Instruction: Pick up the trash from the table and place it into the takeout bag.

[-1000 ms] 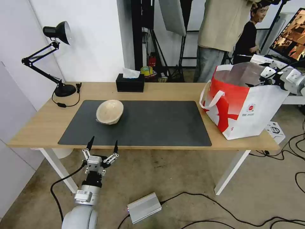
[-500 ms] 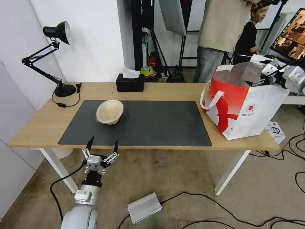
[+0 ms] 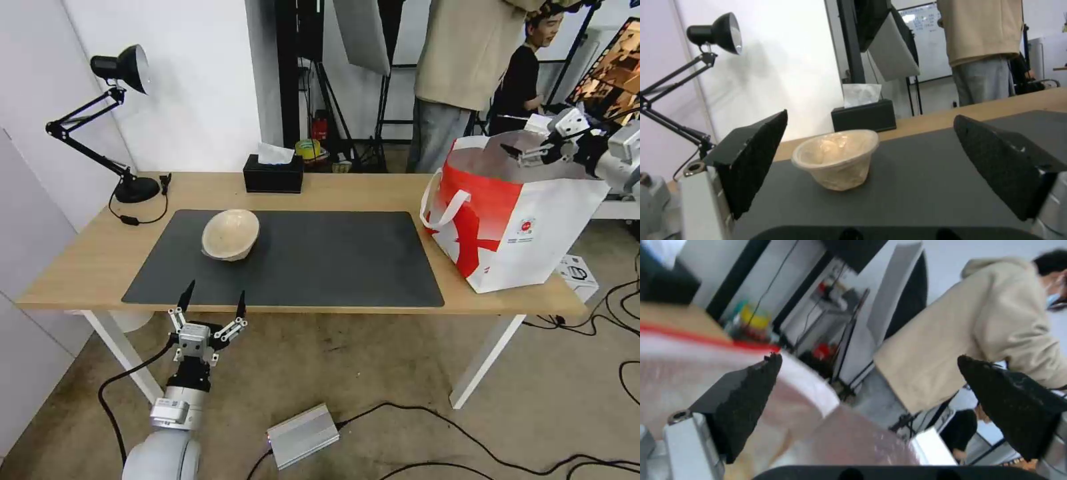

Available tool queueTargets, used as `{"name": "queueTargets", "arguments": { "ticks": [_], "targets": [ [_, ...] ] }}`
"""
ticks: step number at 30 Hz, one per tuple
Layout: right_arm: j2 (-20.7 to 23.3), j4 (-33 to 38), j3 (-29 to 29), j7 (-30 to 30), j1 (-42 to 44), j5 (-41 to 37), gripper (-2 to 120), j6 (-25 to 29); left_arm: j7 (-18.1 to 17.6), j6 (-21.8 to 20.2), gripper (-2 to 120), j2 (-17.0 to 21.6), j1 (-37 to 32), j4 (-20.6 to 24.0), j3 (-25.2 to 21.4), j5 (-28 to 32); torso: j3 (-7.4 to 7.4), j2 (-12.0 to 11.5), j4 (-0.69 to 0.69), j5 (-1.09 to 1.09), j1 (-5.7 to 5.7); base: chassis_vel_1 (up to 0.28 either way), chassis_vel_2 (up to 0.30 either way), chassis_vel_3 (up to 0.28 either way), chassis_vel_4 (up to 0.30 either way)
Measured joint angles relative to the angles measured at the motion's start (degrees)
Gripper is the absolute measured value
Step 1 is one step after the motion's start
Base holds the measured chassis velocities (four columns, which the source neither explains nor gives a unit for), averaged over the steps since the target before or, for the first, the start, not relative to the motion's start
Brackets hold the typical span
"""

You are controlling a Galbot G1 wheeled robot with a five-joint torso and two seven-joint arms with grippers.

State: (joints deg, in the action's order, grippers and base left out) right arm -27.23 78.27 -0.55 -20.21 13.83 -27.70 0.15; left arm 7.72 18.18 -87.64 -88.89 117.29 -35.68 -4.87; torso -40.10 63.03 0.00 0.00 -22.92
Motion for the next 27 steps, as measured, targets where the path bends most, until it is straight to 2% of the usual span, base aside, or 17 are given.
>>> {"name": "queueTargets", "arguments": {
  "ticks": [2, 4, 14, 27],
  "targets": [
    [-0.1, 0.2, 0.2, 0.6, 0.3, -0.5, 100, 0.5, 0.0, -0.1, 100, 0.0, 0.1, 0.1, 0.0, 0.0, 0.00, 0.0, 0.00, 0.00, 0.00, 0.000, 0.000, 0.000, 0.000],
    [-0.9, 1.6, 1.6, 4.1, 2.2, -1.9, 100, 3.5, -0.1, -0.8, 100, -0.2, 0.6, 0.4, 0.0, -0.1, 0.00, 0.0, 0.00, 0.00, 0.00, 0.000, 0.000, 0.000, 0.000],
    [-4.0, 7.9, 8.0, 9.1, 10.5, -5.0, 100, 5.8, -0.2, -2.0, 100, -0.2, 1.6, 0.8, -0.5, -0.1, 0.00, 0.0, 0.01, -0.01, 0.00, 0.000, 0.000, 0.000, 0.000],
    [-13.8, 17.8, 16.3, 15.4, 24.3, -4.6, 100, 8.4, -0.3, -2.6, 100, -0.3, 2.4, 0.6, -0.5, 0.0, 0.00, 0.0, 0.00, -0.01, 0.00, 0.000, 0.000, 0.000, 0.000]
  ]
}}
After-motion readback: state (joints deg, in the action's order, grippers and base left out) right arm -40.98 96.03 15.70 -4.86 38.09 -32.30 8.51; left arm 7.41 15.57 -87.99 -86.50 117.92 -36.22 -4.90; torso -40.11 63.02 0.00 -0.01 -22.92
